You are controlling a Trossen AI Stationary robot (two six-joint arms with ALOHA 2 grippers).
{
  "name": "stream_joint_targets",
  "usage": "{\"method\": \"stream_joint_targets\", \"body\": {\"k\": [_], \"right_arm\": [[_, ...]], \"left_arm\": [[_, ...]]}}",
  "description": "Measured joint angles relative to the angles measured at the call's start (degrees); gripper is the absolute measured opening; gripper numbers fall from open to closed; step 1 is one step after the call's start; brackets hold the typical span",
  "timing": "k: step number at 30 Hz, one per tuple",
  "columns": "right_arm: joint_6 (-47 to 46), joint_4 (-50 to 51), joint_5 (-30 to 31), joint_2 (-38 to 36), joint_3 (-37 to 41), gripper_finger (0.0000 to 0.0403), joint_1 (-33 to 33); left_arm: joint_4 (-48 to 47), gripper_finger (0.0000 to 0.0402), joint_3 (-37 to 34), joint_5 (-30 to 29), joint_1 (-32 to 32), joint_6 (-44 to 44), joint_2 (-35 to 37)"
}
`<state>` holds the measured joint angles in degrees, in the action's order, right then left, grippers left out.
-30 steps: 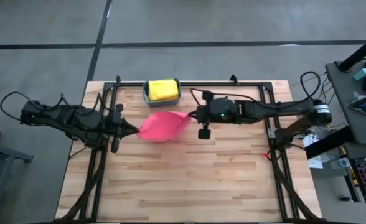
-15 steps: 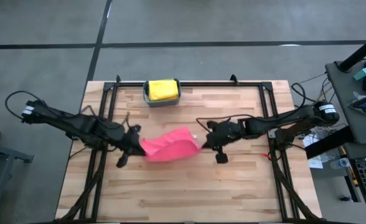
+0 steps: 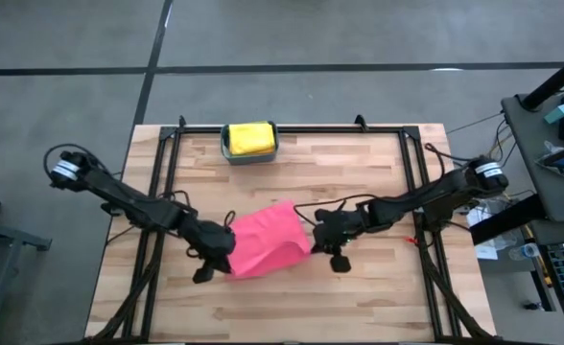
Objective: Fold microfiber towels
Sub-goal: Fold the pink towel
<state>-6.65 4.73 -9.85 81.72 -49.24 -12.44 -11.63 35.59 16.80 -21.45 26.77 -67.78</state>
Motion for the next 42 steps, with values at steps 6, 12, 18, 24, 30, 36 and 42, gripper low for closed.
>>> {"method": "stream_joint_targets", "body": {"k": [6, 12, 18, 24, 30, 36, 42], "right_arm": [[4.2, 2.2, 9.8, 3.8, -2.7, 0.0008, 2.2], [8.9, 2.9, 18.5, 8.8, -5.6, 0.0008, 5.1], [12.6, 3.1, 22.0, 14.3, -9.1, 0.0008, 8.3], [15.4, 4.7, 22.5, 18.9, -13.0, 0.0008, 10.4], [16.8, 10.9, 23.4, 20.1, -16.7, 0.0008, 10.7], [16.5, 11.9, 23.4, 20.1, -18.2, 0.0008, 10.7], [14.6, 12.7, 23.6, 20.1, -18.2, 0.0009, 11.0]], "left_arm": [[-5.9, 0.0, 0.1, -6.7, 0.1, 1.7, -2.2], [-17.8, 0.0, -0.1, -17.2, 0.4, 3.0, 1.0], [-24.0, 0.0, -1.4, -28.3, 1.3, 2.9, 4.0], [-23.5, 0.0, -4.3, -32.0, 2.2, 2.9, 3.2], [-22.0, 0.0, -4.3, -34.4, 2.3, 2.4, 0.7], [-21.0, 0.0001, -4.3, -37.0, 2.5, 2.5, -1.4], [-21.0, 0.0048, -4.3, -37.1, 2.8, 2.8, -2.4]]}}
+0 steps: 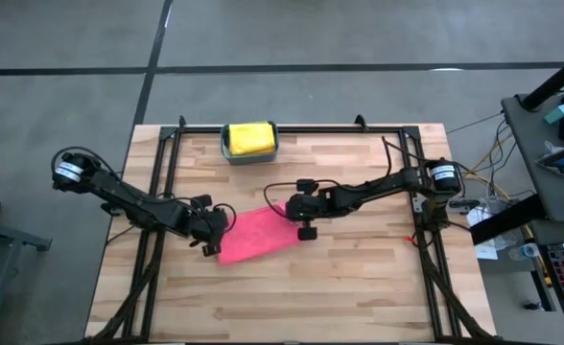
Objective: Fold microfiber towels
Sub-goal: Fold the pink towel
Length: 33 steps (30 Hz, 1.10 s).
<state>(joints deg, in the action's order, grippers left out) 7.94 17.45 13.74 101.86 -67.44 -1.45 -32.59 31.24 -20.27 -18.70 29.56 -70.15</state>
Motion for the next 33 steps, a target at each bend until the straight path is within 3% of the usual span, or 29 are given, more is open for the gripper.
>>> {"method": "stream_joint_targets", "body": {"k": [8, 18, 28, 33], "right_arm": [[-2.0, 4.9, 0.0, -0.1, -2.5, 0.0052, 0.8], [-2.0, 12.2, -0.2, -0.1, -7.4, 0.014, 1.6], [-8.0, 15.2, -0.7, -0.2, -7.9, 0.0141, -1.7], [-12.7, 16.8, -3.7, -0.2, -7.8, 0.0145, -4.0]], "left_arm": [[-4.5, 0.0115, 1.3, 0.0, 0.0, 0.1, 2.0], [-14.3, 0.0123, 5.2, 4.0, 0.0, 0.1, 4.1], [-14.0, 0.0123, 8.2, 10.8, -0.2, 2.9, 5.4], [-7.6, 0.0123, 8.6, 13.2, -2.1, 3.1, 4.9]]}}
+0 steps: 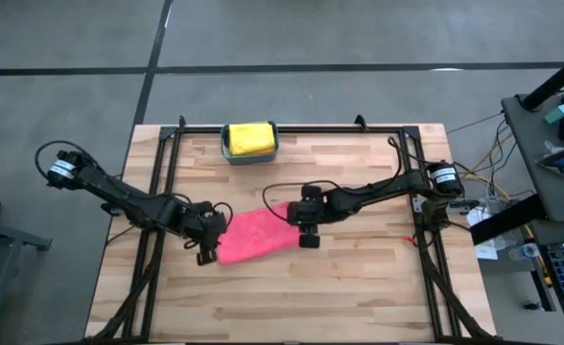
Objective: Fold microfiber towels
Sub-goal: Fold the pink towel
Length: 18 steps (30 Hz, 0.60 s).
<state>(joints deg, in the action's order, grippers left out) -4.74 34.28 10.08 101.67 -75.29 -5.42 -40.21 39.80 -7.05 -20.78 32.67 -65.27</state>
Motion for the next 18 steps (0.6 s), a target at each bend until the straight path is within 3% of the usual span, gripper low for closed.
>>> {"method": "stream_joint_targets", "body": {"k": [3, 10, 14, 18], "right_arm": [[-0.3, -0.2, -3.2, 0.0, 0.0, 0.015, -2.0], [-0.9, -0.3, -3.6, 0.0, 0.0, 0.0181, -6.0], [-1.9, -0.3, -3.6, 0.0, 0.1, 0.0197, -7.4], [-13.3, -0.9, 0.8, 0.0, 0.3, 0.0201, -7.0]], "left_arm": [[4.9, 0.0123, -0.1, 0.8, -2.0, 0.1, -1.2], [11.8, 0.0126, -0.1, 1.3, -6.3, 1.6, -4.6], [12.4, 0.0153, -0.1, 1.2, -7.7, 3.0, -7.3], [12.3, 0.0188, -0.1, 0.5, -7.8, 5.3, -10.7]]}}
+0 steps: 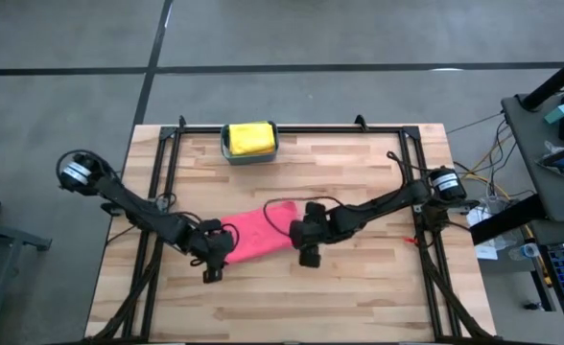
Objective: Fold microfiber towels
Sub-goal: Fold the pink towel
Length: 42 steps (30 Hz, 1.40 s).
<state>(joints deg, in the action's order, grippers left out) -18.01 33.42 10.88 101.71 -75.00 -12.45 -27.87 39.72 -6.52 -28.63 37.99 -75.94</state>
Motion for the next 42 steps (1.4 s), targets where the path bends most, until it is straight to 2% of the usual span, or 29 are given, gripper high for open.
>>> {"method": "stream_joint_targets", "body": {"k": [3, 7, 13, 21, 28, 37, 40, 42], "right_arm": [[-8.7, 0.0, 1.2, 0.0, 0.0, 0.0201, 2.3], [-12.5, -3.0, 0.9, 0.0, 1.1, 0.0201, 5.5], [-15.2, -7.8, -6.8, 0.0, 4.6, 0.0201, 10.1], [-18.2, -16.5, -11.1, 0.0, 10.4, 0.0201, 14.2], [-21.6, -27.2, -14.5, 1.4, 15.1, 0.0201, 14.9], [-23.0, -42.0, -20.2, 4.6, 16.8, 0.0201, 14.8], [-22.7, -42.8, -20.2, 5.4, 16.0, 0.0194, 14.8], [-21.6, -42.9, -19.9, 5.8, 15.5, 0.0175, 14.8]], "left_arm": [[0.0, 0.02, 0.0, 0.0, 0.0, 0.7, -2.2], [-0.1, 0.0202, 0.0, 0.2, -0.2, 2.0, -4.6], [0.0, 0.0202, 0.0, -1.4, -4.0, 5.2, -5.1], [-0.2, 0.0202, -0.6, -3.3, -6.3, 5.4, -4.6], [-0.1, 0.0202, -2.8, -4.3, -6.3, 8.0, -4.6], [0.1, 0.0202, -3.3, -4.6, -6.3, 8.2, -4.6], [0.0, 0.0202, -3.3, -5.0, -6.3, 8.2, -4.6], [0.0, 0.0202, -3.3, -5.5, -6.3, 8.2, -4.6]]}}
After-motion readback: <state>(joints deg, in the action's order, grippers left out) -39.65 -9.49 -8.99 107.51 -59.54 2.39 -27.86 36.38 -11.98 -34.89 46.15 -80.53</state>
